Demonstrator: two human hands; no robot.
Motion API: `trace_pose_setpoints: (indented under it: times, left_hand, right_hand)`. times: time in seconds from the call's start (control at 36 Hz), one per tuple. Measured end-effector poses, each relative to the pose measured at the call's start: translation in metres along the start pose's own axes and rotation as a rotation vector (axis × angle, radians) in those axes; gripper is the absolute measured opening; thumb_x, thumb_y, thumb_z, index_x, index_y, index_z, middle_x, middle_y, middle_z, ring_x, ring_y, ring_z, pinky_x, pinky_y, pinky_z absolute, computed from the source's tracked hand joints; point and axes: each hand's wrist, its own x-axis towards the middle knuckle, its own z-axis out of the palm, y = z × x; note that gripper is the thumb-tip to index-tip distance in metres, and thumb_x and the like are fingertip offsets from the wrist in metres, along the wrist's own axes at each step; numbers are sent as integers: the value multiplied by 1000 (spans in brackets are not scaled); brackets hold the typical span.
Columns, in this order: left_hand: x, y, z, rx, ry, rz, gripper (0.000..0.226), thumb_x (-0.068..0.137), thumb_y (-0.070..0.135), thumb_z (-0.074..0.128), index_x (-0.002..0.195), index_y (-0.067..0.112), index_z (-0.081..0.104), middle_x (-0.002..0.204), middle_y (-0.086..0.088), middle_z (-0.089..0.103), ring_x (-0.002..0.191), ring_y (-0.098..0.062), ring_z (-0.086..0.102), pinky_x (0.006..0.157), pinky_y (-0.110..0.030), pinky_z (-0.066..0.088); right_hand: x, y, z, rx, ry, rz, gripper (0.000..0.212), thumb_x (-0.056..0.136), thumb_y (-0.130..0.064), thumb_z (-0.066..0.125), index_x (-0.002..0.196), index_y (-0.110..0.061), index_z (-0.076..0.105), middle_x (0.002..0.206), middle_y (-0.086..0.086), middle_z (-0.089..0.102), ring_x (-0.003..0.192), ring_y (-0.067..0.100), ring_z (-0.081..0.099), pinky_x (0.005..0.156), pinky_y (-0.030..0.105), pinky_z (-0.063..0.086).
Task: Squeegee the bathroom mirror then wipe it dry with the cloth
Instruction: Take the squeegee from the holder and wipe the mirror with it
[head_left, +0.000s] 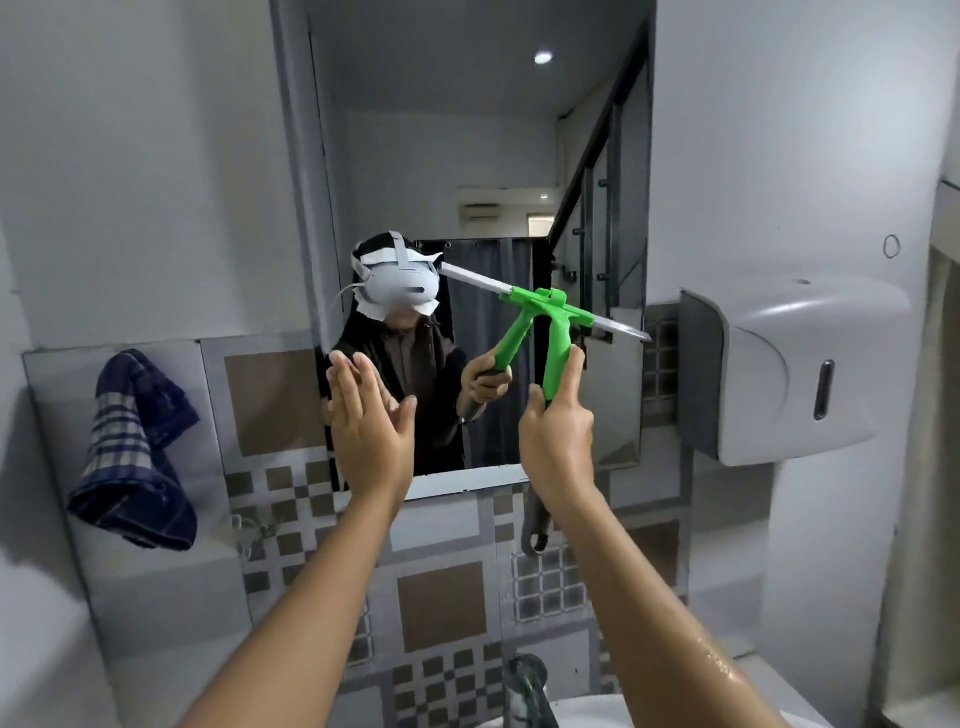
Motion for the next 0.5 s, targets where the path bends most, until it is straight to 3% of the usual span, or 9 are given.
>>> trace_pose_setpoints:
  times: [0.11, 0.31, 0.42, 0.5]
  left_hand:
    - [-1, -7, -4, -21, -56, 40, 79, 89, 33, 58, 147, 10, 10, 156, -14, 0, 144, -25, 0, 115, -49, 16]
    - [-5, -27, -7, 34, -118, 169, 93, 80, 27, 70, 147, 9, 8, 155, -19, 4, 144, -29, 3, 108, -50, 33]
    - [-8, -30, -7, 41, -140, 176, 93, 82, 28, 67, 146, 11, 3, 155, -16, 2, 144, -29, 3, 110, -50, 29]
    - [-14, -33, -8, 49, -146, 178, 92, 83, 28, 66, 145, 10, 1, 155, -15, 1, 143, -30, 4, 110, -50, 30]
  right_hand:
    - [-15, -13, 18, 120, -4, 30, 64, 98, -25, 35, 146, -34, -5, 72, 1, 51, 66, 19, 54, 67, 40, 52]
    - [-27, -31, 44, 137, -24, -30, 62, 99, -24, 35, 146, -34, -4, 72, -3, 51, 69, 18, 55, 66, 35, 48]
    - [-29, -38, 60, 65, -50, -105, 62, 99, -27, 34, 145, -36, -6, 91, 9, 61, 80, 24, 60, 68, 37, 50]
    - [-26, -40, 65, 17, -45, -140, 61, 99, -30, 34, 145, -35, -6, 100, 18, 61, 79, 25, 60, 63, 31, 43]
